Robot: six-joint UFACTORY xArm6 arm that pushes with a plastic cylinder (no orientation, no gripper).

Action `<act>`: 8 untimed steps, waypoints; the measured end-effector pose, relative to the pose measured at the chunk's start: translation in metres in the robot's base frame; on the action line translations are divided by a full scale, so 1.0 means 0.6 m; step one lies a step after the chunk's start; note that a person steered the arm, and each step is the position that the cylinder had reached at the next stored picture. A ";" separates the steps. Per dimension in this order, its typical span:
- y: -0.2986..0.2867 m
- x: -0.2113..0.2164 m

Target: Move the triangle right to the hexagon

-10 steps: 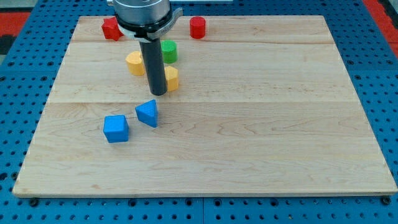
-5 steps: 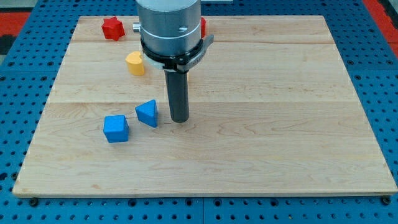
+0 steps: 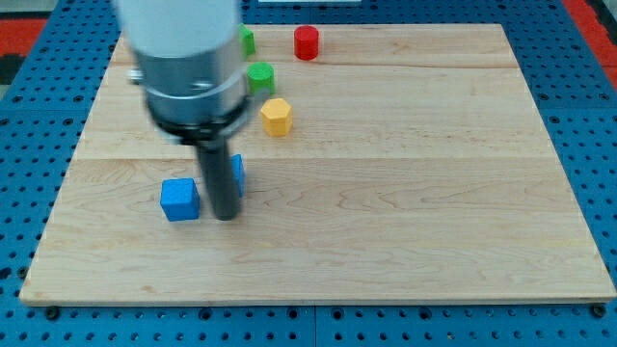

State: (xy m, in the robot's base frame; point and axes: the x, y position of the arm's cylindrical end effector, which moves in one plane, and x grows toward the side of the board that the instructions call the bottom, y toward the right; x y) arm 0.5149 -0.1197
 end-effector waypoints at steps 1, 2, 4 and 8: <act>-0.045 -0.043; 0.061 -0.064; 0.169 -0.049; 0.218 0.085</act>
State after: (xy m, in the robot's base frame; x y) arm 0.5657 0.0111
